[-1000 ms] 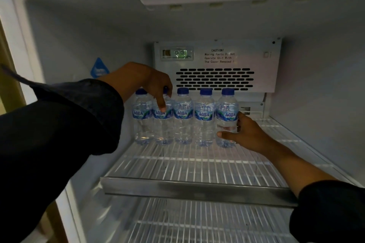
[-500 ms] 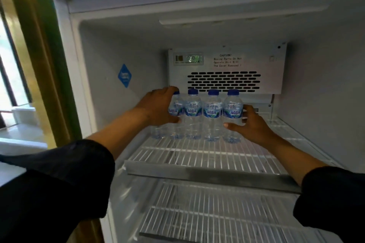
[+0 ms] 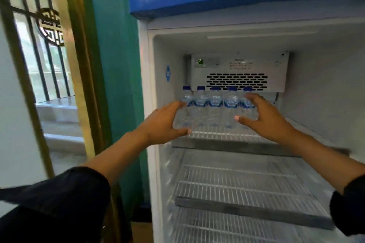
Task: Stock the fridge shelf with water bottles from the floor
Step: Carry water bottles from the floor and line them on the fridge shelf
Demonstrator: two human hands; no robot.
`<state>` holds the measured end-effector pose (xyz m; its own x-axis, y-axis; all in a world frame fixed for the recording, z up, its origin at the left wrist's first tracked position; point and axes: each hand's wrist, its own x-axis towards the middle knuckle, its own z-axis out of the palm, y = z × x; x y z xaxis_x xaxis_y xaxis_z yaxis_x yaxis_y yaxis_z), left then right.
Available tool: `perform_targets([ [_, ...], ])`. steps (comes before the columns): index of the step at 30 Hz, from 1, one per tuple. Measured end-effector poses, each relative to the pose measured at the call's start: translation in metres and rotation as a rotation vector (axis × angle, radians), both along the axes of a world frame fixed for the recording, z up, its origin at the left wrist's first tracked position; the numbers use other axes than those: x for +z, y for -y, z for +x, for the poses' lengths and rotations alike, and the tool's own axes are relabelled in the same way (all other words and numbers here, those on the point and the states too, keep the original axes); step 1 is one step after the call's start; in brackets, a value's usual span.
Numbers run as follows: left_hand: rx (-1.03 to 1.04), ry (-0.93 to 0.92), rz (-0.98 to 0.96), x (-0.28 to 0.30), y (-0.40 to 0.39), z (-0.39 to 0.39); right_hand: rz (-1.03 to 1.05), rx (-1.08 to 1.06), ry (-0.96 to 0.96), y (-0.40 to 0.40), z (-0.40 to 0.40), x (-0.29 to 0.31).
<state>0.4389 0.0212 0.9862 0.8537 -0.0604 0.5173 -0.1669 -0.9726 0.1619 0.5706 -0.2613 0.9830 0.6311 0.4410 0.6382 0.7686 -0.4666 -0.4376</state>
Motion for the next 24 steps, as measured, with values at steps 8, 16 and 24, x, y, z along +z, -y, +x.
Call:
perform_targets([
  [8,0.066,-0.111,-0.22,-0.124,-0.068,-0.195,-0.038,0.23,-0.201,-0.077,-0.161,-0.119],
  [16,0.351,-0.532,-0.498,-0.36,-0.078,-0.4,-0.447,0.501,-0.591,-0.131,-0.295,-0.344],
  [24,0.695,-0.84,-0.834,-0.544,-0.037,-0.528,-0.81,0.603,-0.851,-0.147,-0.358,-0.543],
])
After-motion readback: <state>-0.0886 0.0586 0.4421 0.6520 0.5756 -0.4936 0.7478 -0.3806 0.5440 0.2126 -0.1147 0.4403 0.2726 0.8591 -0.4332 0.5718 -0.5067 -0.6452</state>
